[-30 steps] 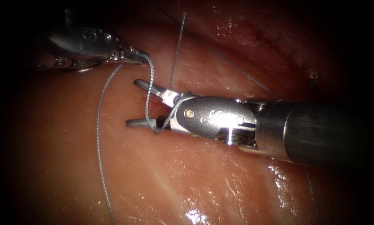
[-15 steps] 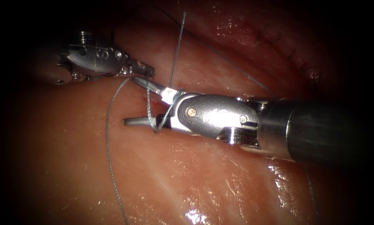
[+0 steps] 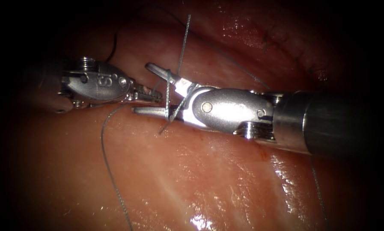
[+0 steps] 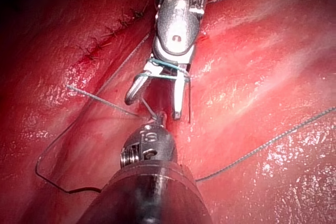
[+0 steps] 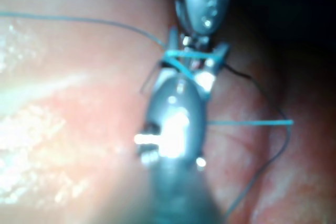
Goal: Wound Closure
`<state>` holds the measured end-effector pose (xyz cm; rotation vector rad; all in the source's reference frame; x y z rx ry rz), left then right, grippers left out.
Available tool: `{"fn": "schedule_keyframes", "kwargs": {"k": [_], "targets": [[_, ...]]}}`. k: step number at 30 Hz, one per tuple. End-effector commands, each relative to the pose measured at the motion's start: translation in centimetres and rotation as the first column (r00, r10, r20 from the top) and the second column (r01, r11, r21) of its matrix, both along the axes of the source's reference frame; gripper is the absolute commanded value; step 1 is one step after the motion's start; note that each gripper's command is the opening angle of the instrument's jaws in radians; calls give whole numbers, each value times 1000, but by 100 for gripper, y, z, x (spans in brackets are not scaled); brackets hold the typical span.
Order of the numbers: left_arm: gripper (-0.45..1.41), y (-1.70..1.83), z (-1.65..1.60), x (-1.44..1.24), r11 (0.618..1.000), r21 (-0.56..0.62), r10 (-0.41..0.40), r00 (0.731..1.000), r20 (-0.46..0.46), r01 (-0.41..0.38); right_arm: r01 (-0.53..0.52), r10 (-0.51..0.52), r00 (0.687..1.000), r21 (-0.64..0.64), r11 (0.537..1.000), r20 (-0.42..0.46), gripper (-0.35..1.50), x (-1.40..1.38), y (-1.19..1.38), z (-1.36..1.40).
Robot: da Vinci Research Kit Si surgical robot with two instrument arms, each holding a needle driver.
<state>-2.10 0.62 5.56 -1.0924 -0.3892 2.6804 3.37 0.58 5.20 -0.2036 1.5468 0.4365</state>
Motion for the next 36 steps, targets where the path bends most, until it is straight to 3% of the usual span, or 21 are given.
{"fn": "schedule_keyframes", "kwargs": {"k": [1, 10, 15, 24, 29, 36], "targets": [[-45, -7, 4, -4, 1000, 1, -1, 1000, 2, 1, -5, 6, 1000, 29, 1000, -7, 68, 4, -4, 7], [-45, -17, -7, -6, 1000, -1, -8, 1000, 12, 8, -118, 126, 992, 218, 969, -25, 66, -4, -2, 13], [-45, -20, -10, -7, 1000, -2, -10, 1000, 13, 10, -217, 221, 975, 305, 927, 20, 64, -6, -3, 18], [-45, -19, -14, -8, 1000, 1, -11, 1000, 13, 11, -326, 308, 945, 333, 885, 106, 64, -24, -2, 35], [-45, -13, -21, -12, 1000, 12, -21, 1000, 14, 21, -411, 353, 909, 334, 848, 224, 71, -25, -7, 43], [-45, -3, -28, -15, 1000, 20, -20, 1000, 22, 20, -465, 394, 881, 326, 823, 262, 73, -31, -1, 50]]}}
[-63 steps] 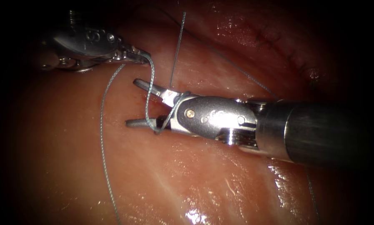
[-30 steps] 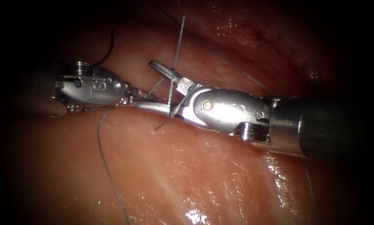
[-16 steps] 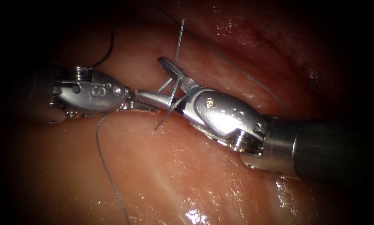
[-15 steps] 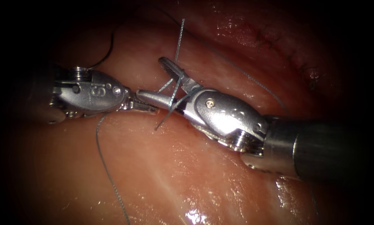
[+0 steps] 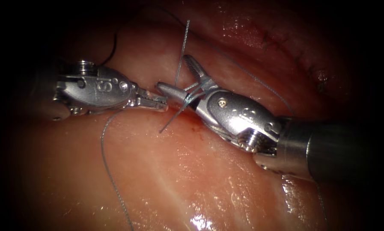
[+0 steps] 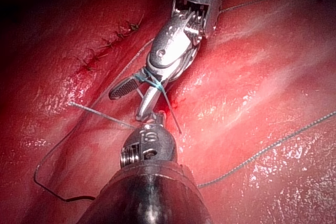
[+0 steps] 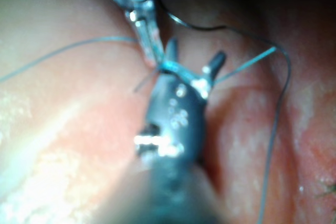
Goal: Wound Closure
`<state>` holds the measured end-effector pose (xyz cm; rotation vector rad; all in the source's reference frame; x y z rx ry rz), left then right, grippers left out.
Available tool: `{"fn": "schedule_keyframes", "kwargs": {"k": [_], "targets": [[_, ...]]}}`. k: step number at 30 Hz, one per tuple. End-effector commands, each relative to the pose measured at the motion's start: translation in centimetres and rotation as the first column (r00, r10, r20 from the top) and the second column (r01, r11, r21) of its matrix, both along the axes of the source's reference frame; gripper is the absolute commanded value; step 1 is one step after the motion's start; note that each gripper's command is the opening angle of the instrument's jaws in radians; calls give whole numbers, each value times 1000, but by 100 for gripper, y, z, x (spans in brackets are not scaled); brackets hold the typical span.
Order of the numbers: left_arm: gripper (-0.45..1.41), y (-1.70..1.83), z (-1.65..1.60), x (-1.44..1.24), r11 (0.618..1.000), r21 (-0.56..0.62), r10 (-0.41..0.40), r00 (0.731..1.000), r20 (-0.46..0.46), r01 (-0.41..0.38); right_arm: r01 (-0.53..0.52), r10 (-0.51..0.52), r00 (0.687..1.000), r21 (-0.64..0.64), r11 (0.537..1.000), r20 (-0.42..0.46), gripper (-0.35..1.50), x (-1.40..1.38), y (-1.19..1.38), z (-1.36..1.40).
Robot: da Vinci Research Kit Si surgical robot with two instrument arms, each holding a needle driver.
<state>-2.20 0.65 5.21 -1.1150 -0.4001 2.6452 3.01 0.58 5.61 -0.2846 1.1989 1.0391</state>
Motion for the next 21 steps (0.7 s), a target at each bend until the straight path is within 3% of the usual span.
{"fn": "schedule_keyframes", "kwargs": {"k": [1, 11, 21], "targets": [[-45, -4, 6, -5, 1000, 3, -1, 1000, -2, 1, -8, 8, 1000, 6, 1000, 2, 74, 4, 1, 10], [-45, 14, 13, -14, 1000, 10, -6, 1000, 0, 6, -46, 46, 999, 27, 999, 1, 74, -4, 15, 30], [-45, 29, 23, -22, 1000, 12, -12, 1000, 5, 12, -80, 84, 996, 119, 990, -32, 73, -8, 32, 75]]}}
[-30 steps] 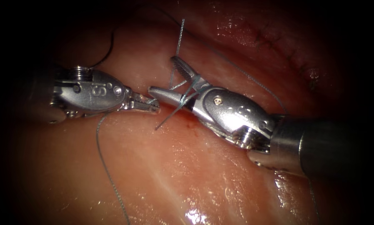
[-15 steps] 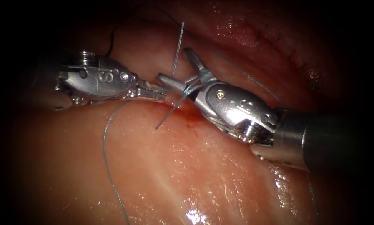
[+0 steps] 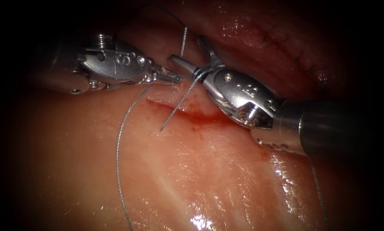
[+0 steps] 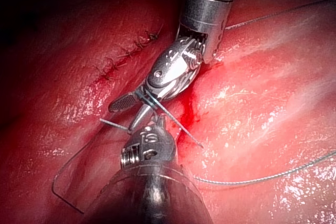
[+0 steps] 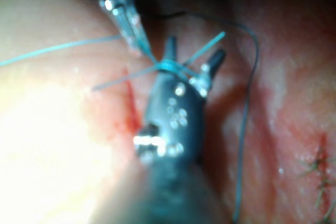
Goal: Wound Closure
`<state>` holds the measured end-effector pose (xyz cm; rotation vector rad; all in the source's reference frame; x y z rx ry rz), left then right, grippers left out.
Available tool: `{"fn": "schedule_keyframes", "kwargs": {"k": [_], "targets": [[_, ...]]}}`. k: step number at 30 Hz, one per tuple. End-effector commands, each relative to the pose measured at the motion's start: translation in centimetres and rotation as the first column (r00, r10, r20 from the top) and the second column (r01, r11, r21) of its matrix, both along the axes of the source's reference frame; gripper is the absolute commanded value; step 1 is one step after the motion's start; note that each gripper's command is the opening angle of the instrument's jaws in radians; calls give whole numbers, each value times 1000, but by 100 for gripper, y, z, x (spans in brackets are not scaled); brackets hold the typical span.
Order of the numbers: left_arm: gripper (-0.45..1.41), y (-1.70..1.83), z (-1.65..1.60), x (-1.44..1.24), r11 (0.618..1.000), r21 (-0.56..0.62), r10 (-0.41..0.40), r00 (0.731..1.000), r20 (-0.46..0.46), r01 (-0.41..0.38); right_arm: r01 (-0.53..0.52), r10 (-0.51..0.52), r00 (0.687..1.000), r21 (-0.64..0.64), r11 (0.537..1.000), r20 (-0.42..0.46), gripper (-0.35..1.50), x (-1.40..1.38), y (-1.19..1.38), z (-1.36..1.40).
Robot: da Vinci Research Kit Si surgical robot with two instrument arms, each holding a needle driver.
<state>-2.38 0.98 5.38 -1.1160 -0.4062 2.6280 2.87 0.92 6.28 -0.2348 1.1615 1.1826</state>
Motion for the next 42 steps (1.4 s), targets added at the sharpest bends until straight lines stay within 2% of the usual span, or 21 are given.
{"fn": "schedule_keyframes", "kwargs": {"k": [1, 13, 19, 24, 30, 33, 35, 42], "targets": [[-45, -1, 8, -6, 1000, 3, -1, 1000, 2, 1, 3, -3, 1000, 8, 1000, -12, 73, 7, -1, 12], [-45, 20, 45, 2, 1000, -2, -1, 1000, -1, 1, 55, -51, 997, 65, 996, -65, 71, 31, 10, 21], [-45, 17, 46, 7, 1000, -5, 4, 1000, -5, -4, 98, -87, 991, 110, 989, -100, 66, 49, 10, 25], [-45, 14, 43, 10, 1000, -6, 5, 1000, -7, -5, 124, -102, 981, 135, 983, -162, 51, 55, 5, 22], [-45, 12, 41, 12, 1000, -7, 5, 1000, -10, -5, 137, -110, 978, 150, 979, -176, 39, 54, -1, 15], [-45, 11, 41, 12, 1000, -8, 5, 1000, -10, -5, 141, -114, 977, 150, 979, -179, 11, 52, -2, 14], [-45, 10, 41, 12, 1000, -8, 5, 1000, -10, -5, 137, -110, 978, 151, 979, -175, -1, 52, -1, 14], [-45, 10, 41, 13, 1000, -9, 6, 1000, -10, -6, 117, -89, 981, 161, 980, -172, 5, 49, 2, 6]]}}
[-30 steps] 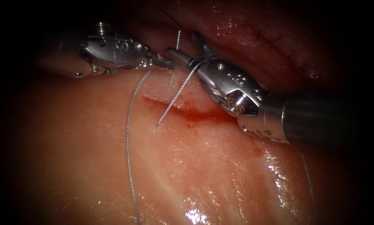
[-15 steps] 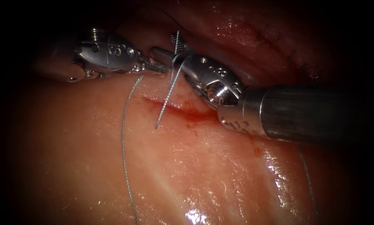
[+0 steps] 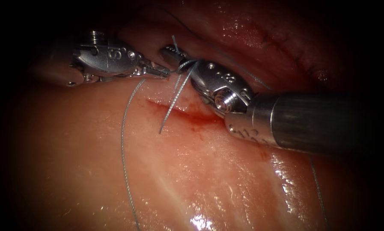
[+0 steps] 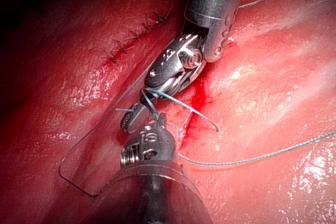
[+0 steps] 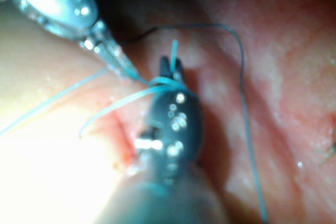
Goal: Wound Closure
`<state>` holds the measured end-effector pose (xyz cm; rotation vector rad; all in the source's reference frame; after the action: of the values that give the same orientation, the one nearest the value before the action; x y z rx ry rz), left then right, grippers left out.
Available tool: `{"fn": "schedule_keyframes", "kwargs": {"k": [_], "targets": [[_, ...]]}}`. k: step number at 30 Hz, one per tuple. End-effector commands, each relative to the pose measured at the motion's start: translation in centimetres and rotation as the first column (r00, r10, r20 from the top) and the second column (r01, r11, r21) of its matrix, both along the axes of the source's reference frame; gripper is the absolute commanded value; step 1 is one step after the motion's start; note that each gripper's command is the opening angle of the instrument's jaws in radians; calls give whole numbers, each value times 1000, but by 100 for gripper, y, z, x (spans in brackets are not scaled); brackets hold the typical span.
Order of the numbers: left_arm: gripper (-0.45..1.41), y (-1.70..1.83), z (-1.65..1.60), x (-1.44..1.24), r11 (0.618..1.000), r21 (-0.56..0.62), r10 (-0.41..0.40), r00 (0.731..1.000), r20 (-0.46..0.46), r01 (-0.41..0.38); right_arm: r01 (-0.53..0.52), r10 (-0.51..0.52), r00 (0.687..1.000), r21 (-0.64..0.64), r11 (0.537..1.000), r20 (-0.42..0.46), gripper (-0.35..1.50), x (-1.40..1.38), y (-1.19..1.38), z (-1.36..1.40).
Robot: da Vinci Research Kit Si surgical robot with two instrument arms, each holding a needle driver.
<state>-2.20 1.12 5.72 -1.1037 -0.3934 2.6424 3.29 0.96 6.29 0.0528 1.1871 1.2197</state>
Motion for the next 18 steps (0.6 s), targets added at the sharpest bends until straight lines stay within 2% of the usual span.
{"fn": "schedule_keyframes", "kwargs": {"k": [1, 2, 3, 9, 13, 16, 18], "targets": [[-45, -4, 7, -4, 1000, 2, 1, 1000, 2, -1, 3, -3, 1000, -5, 1000, -2, 2, 7, -2, 3], [-45, -4, 7, -4, 1000, 2, 1, 1000, 2, -1, 5, -5, 1000, -9, 1000, 1, -10, 8, -2, 2], [-45, -5, 7, -4, 1000, 2, 1, 1000, 2, -1, 8, -8, 1000, -13, 1000, 4, -35, 8, -2, 1], [-45, -1, 10, 1, 1000, 9, -11, 1000, -8, 11, 24, -21, 999, -66, 998, 43, -35, 9, -10, -4], [-45, 13, 23, 16, 999, 28, -42, 999, -34, 43, 13, -5, 998, -107, 994, 70, -35, 10, -25, -18], [-45, 23, 34, 26, 997, 38, -60, 997, -49, 62, -3, 15, 996, -139, 990, 89, -35, 14, -42, -26], [-45, 31, 44, 33, 997, 45, -67, 996, -58, 70, -22, 39, 993, -160, 987, 107, -35, 23, -63, -34]]}}
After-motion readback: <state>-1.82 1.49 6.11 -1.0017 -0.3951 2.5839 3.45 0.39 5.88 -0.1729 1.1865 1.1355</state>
